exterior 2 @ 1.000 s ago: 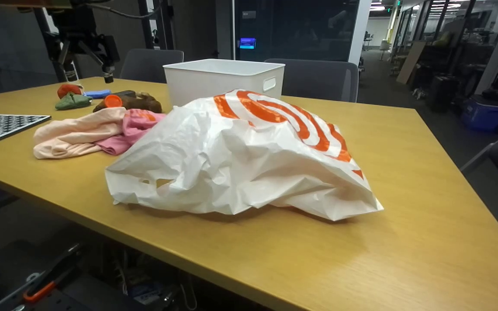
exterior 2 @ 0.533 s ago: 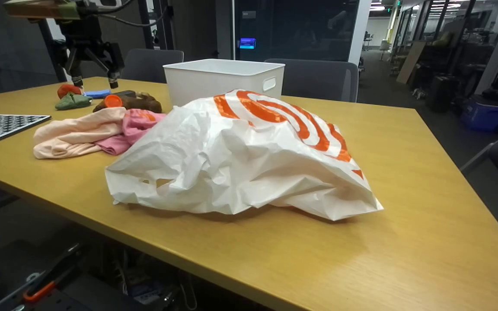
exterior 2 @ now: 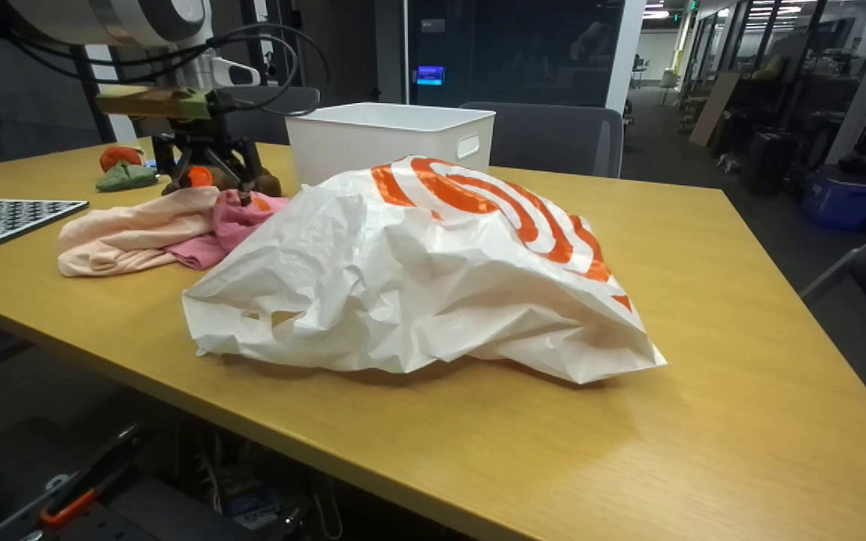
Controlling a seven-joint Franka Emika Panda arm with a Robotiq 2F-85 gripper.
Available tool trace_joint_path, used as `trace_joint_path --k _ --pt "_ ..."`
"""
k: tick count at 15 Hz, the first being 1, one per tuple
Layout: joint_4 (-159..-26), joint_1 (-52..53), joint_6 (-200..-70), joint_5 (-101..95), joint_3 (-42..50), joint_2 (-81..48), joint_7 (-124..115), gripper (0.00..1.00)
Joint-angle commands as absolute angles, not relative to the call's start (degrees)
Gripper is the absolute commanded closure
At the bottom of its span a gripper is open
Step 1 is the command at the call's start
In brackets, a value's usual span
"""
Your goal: Put the two shirts in the white basket and then put the yellow container and toy moose in the plastic bag
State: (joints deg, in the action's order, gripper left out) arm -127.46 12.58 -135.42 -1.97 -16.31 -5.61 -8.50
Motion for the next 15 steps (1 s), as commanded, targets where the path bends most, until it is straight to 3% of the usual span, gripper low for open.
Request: trace_joint_path --k 1,4,5,6,15 --pt "-125.0 12.5 -137.2 1.3 -15.0 -11.7 -2.8 0.00" --pt "-123.5 12.1 -137.2 5.6 -15.3 -14.6 1.0 0.00" --pt "-123.2 12.0 -137.1 6.8 -15.4 -14.8 1.6 0.25" --pt "-123.0 12.1 -137.1 7.0 -15.2 -14.9 1.6 0.25" --pt "-123.4 12.4 -135.8 11.7 -15.5 -14.3 1.4 0.94"
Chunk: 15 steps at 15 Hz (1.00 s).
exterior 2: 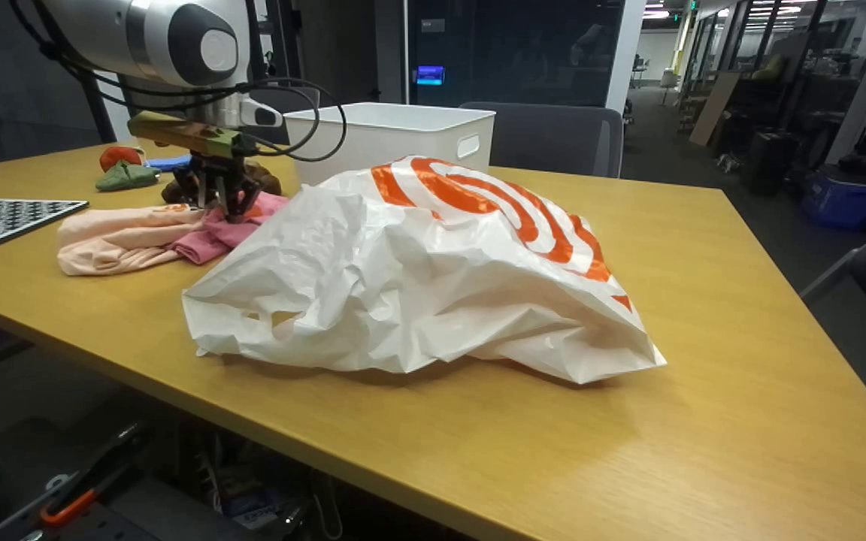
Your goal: Put the two shirts in the white basket and then put the yellow container and toy moose in the plastic bag
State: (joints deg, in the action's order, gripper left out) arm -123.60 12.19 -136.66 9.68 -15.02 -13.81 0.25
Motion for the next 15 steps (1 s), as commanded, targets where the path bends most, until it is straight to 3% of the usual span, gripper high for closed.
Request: trace_joint_path --k 1,8,15 --pt "-123.4 12.5 -135.4 11.7 -15.5 -14.2 1.2 0.92" --pt "-123.9 16.3 -135.3 -2.0 -14.0 -4.3 -8.3 0.91" --pt "-108.1 16.3 -127.9 -27.8 -15.0 -2.5 -23.1 0.91"
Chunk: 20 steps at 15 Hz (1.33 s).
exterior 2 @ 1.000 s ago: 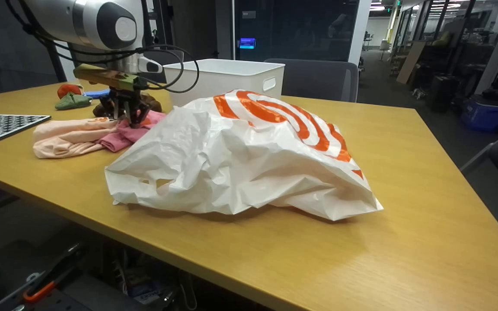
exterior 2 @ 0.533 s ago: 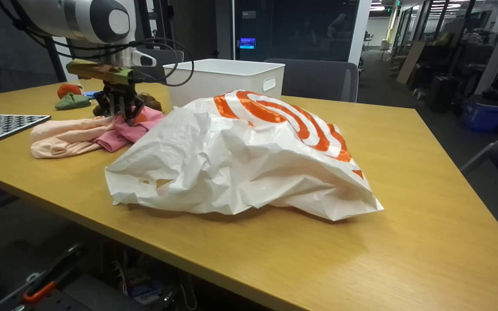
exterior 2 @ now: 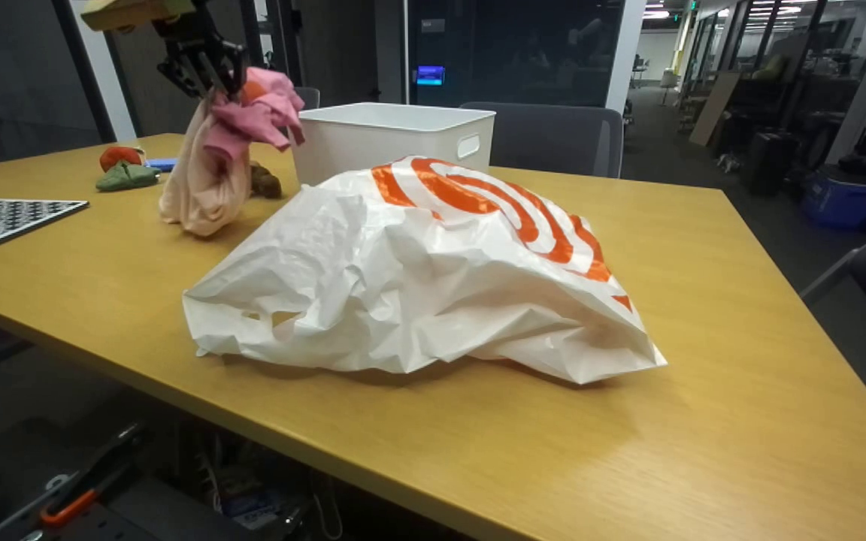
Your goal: Put the two shirts in the white basket and then put the yellow container and toy moose in the plastic bag
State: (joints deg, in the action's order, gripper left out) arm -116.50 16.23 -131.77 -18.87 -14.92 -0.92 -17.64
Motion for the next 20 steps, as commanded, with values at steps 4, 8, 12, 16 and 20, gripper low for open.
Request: trace_joint_path --k 4,8,12,16,20 --pt "-94.6 16.8 -122.1 -44.0 -14.1 -9.2 -30.6 0.91" --pt "-82.8 18.7 -116.0 -55.6 -11.8 -16.8 -33.9 0.91" --pt "-74.1 20.4 -113.0 -62.9 -9.1 -23.5 -35.1 0.91" --pt "-71.2 21.3 -114.2 -68.0 -6.7 -29.4 -35.0 0.92" --pt "-68.5 21.3 -114.2 -69.1 -5.4 -33.5 -34.7 0.52"
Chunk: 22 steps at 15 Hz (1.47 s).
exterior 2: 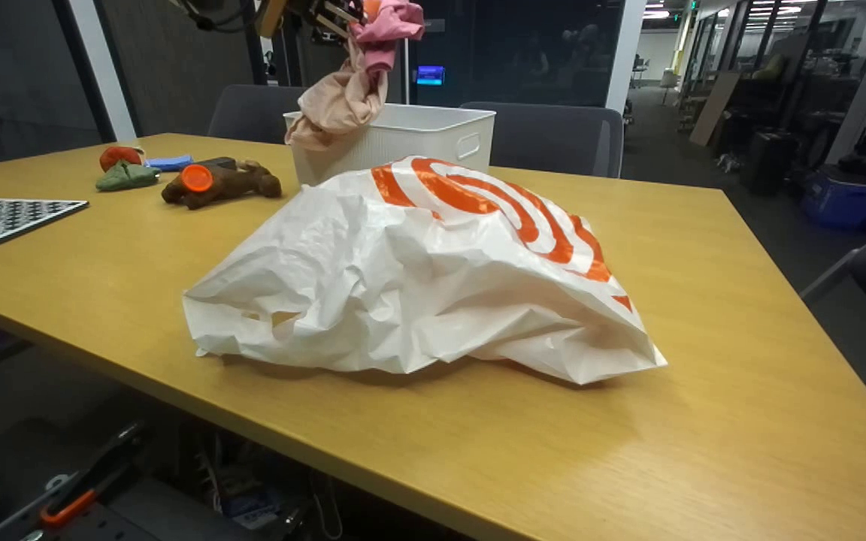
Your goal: Put the two shirts in the white basket and then put the yellow container and toy moose in the plastic bag
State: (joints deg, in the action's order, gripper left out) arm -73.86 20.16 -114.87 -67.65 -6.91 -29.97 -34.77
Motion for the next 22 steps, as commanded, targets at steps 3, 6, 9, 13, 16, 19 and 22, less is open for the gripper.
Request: trace_joint_path --k 3,6,9,13,16,19,22 --pt "-67.5 21.2 -114.9 -68.1 -5.2 -34.3 -34.4 0.31" --pt "-67.0 21.1 -114.6 -66.5 -5.7 -34.1 -34.1 0.06" --pt "-67.2 20.1 -114.3 -64.9 -7.2 -33.3 -34.5 0.00" --pt "-74.9 18.4 -118.0 -53.5 -12.7 -28.3 -32.5 0.00" --pt "-81.9 17.6 -122.8 -47.4 -16.9 -25.5 -33.0 0.00" --pt "-89.2 16.5 -129.9 -42.1 -20.7 -24.9 -31.7 0.00" --pt "-94.5 18.5 -135.5 -32.2 -19.6 -25.0 -26.4 0.00"
